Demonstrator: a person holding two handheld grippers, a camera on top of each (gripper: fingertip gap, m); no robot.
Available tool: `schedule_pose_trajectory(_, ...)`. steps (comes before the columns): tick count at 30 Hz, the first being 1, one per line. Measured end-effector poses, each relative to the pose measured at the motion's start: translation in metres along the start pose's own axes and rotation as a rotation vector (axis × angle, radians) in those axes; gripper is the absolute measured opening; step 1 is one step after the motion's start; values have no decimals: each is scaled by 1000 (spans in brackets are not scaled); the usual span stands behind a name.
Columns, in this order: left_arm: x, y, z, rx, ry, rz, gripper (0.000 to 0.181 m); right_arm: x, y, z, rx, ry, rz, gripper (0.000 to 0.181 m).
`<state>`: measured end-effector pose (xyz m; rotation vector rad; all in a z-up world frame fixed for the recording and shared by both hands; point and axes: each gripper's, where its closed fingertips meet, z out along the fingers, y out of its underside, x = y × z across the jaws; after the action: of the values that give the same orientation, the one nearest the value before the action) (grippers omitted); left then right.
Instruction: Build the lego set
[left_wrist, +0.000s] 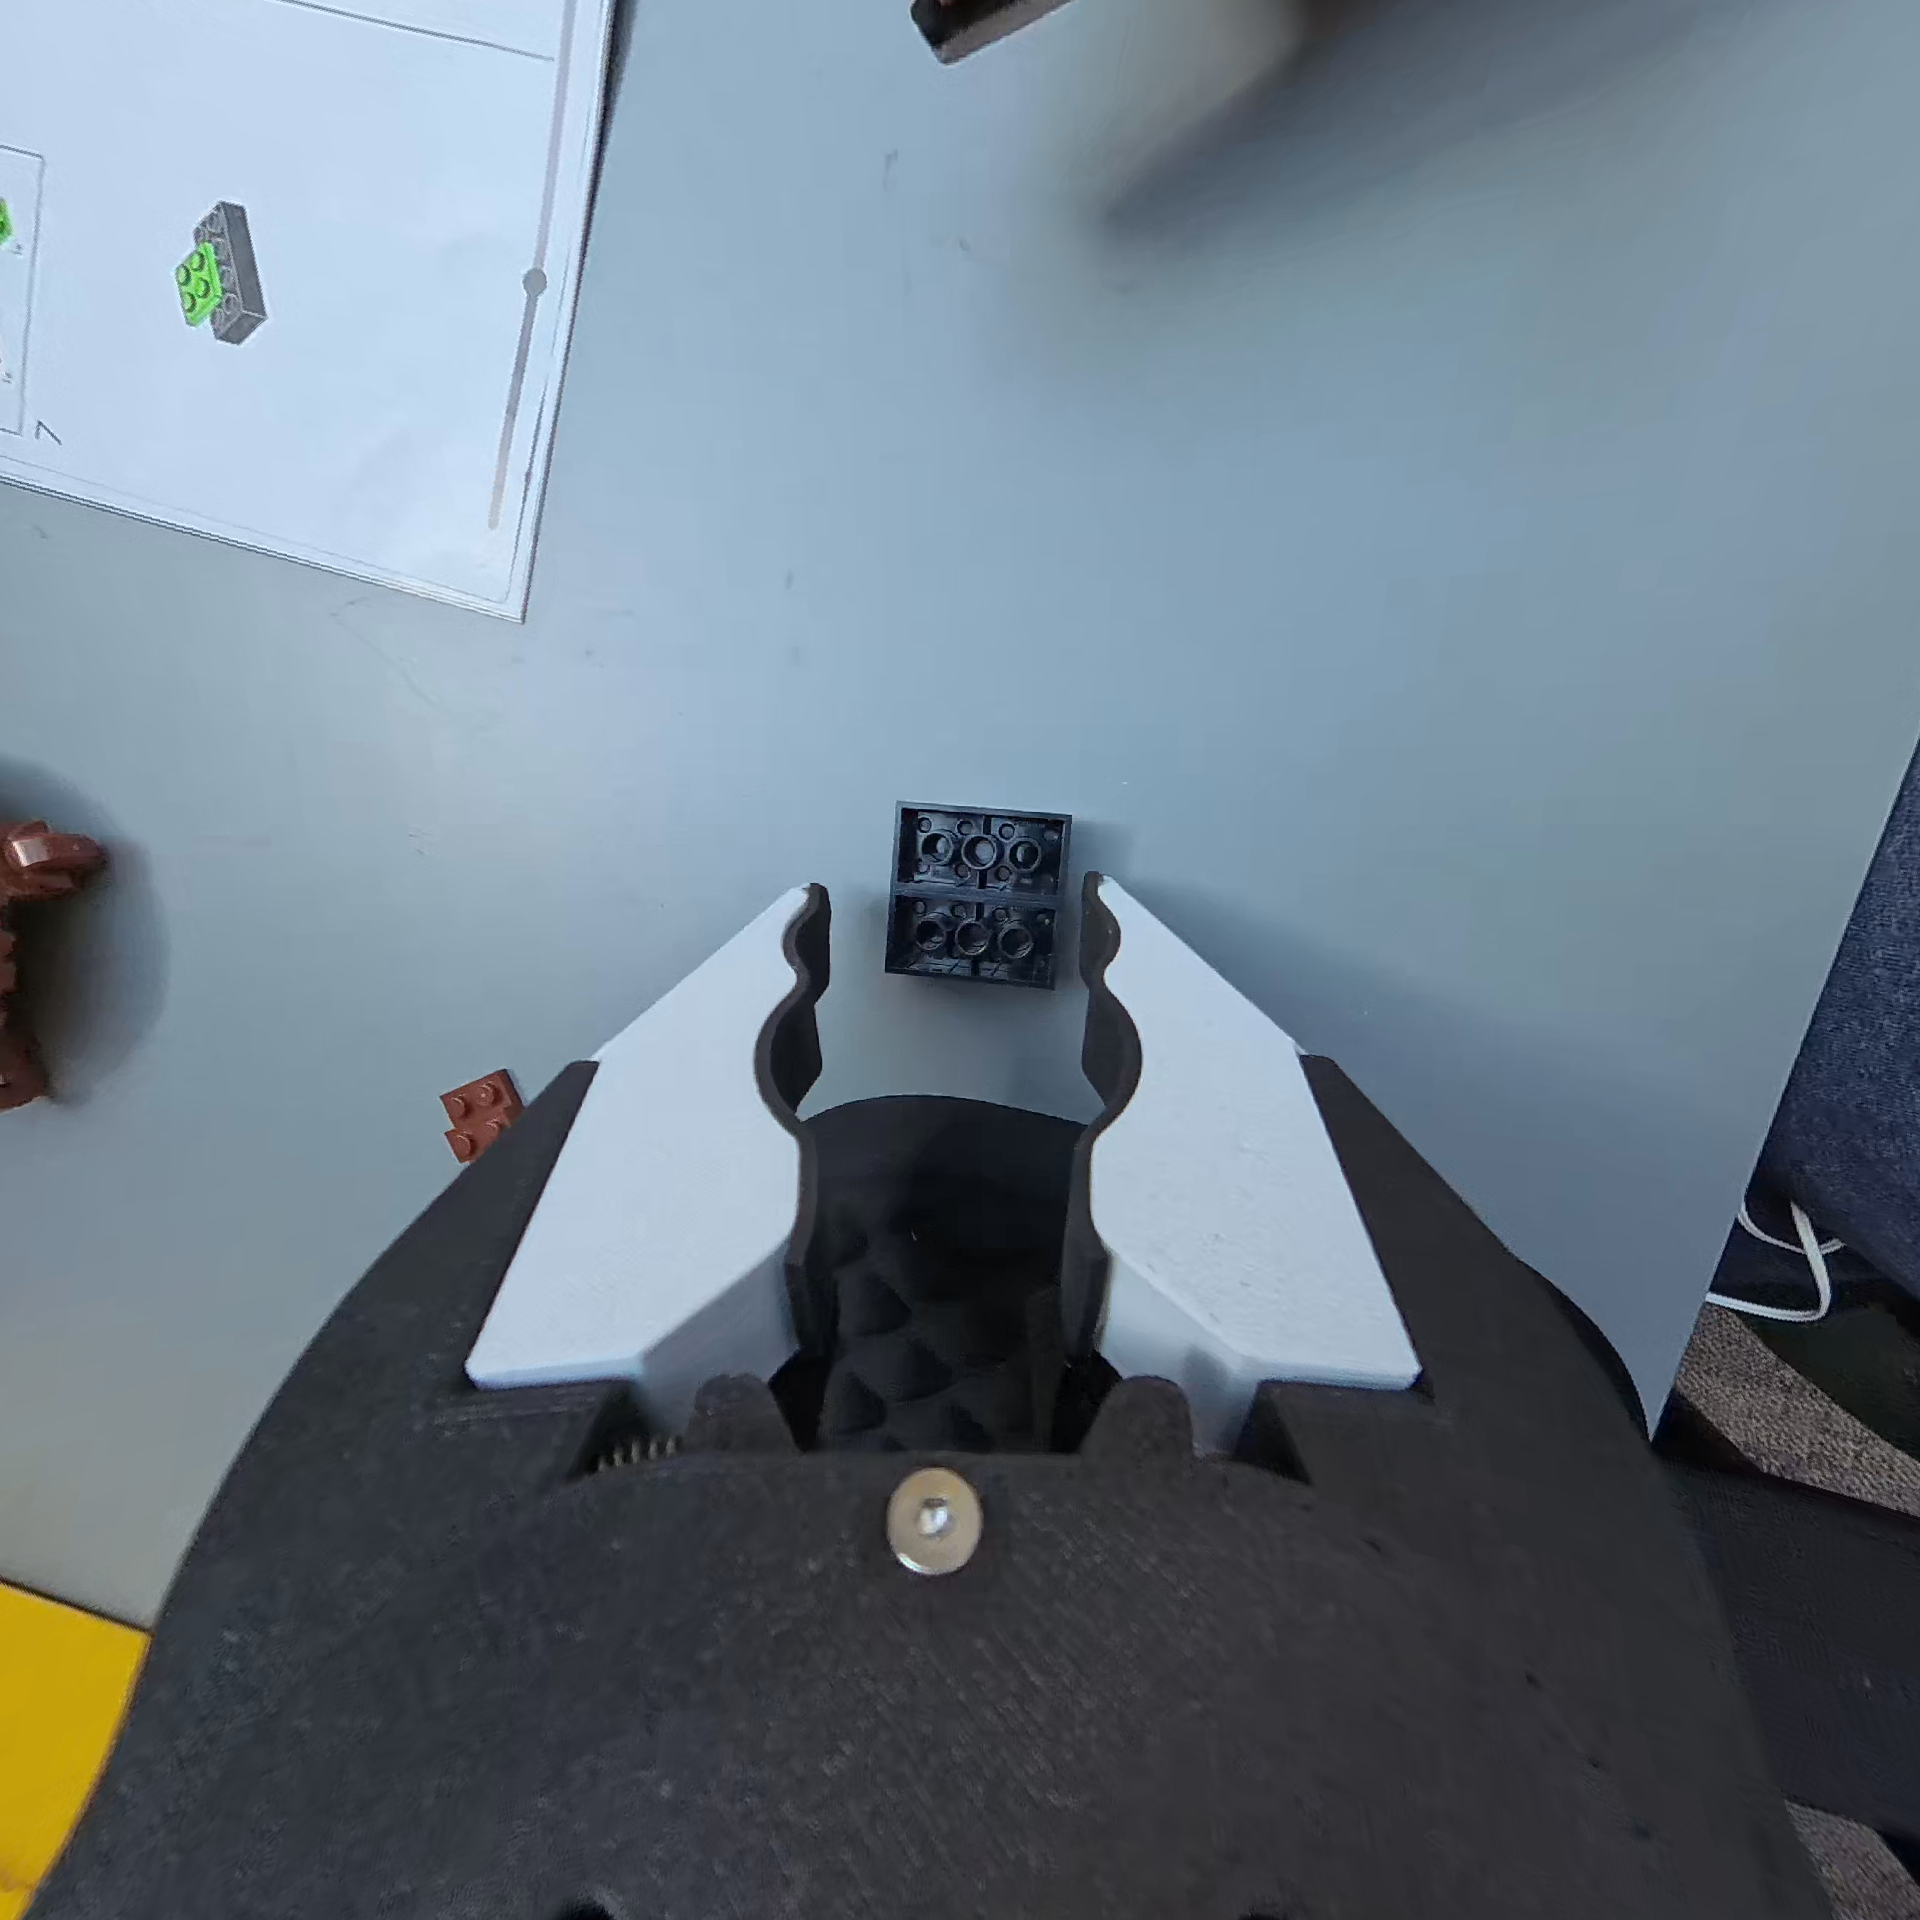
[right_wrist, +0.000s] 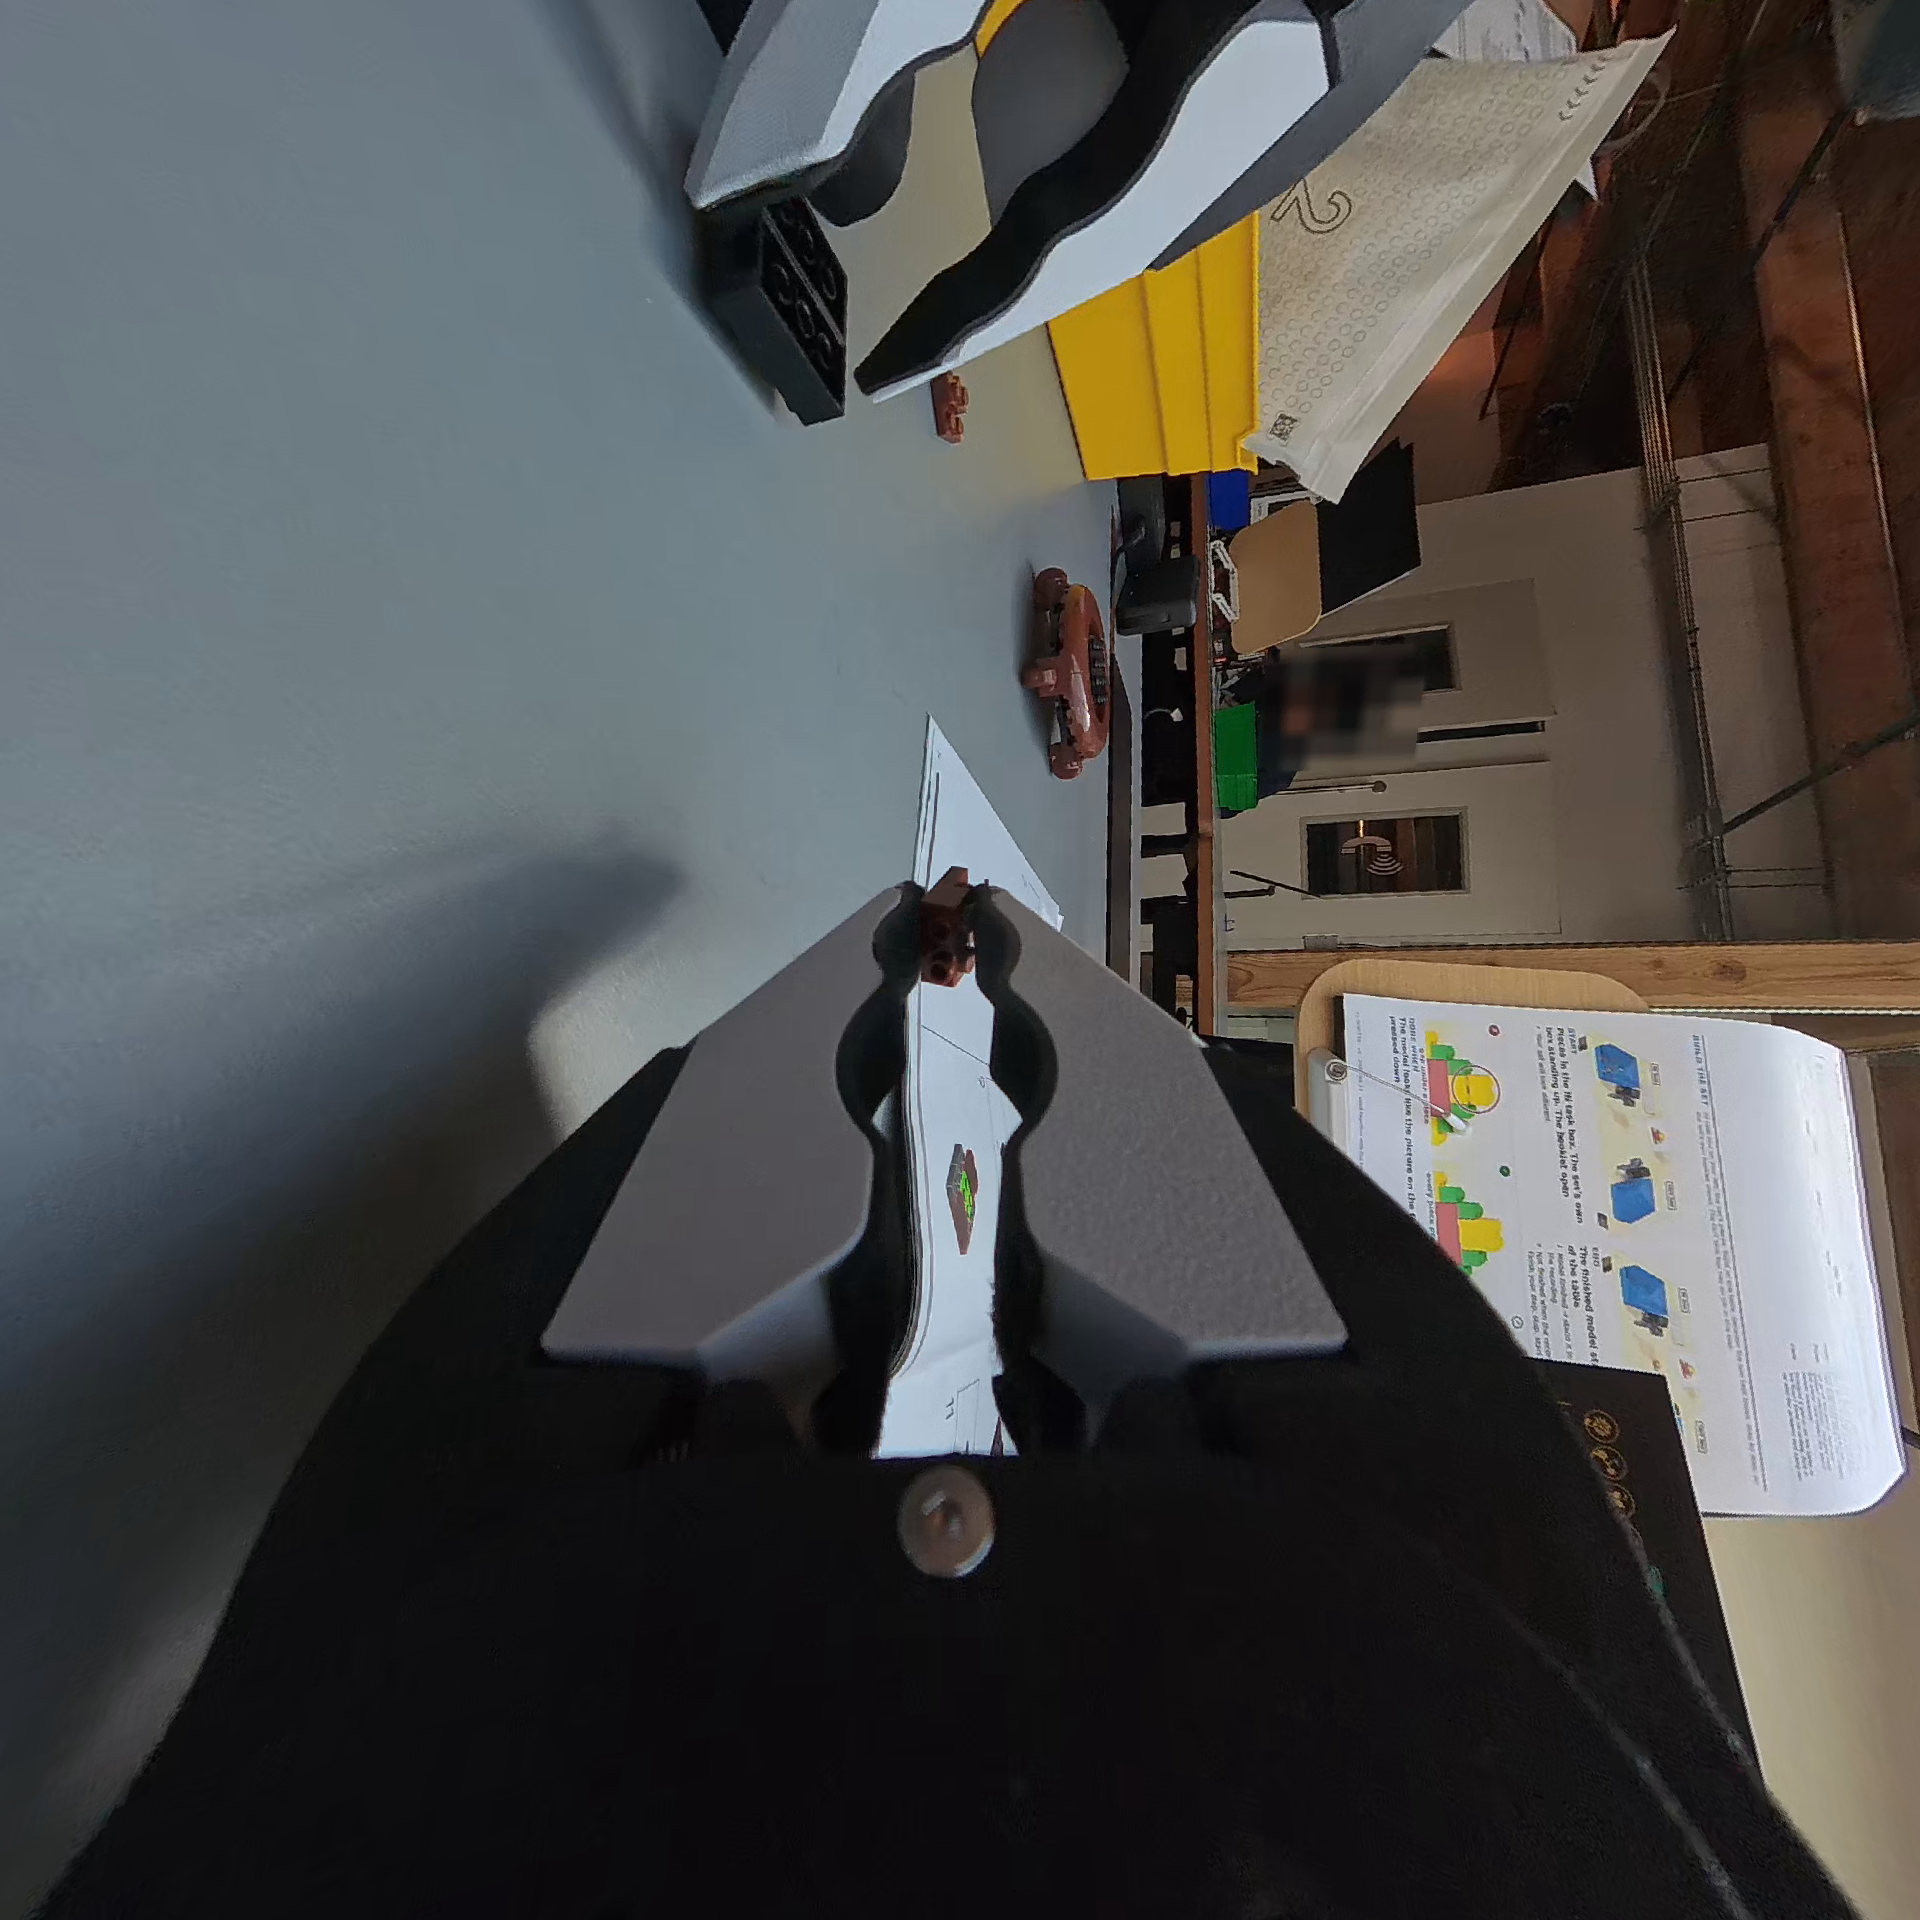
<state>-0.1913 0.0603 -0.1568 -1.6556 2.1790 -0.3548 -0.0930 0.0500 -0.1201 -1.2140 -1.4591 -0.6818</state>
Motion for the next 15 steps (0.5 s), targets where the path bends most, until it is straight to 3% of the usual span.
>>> schedule_pose_trajectory(15,-1,1,3,-172,-21,192,41,-4,0,3,-5,-11,-11,8)
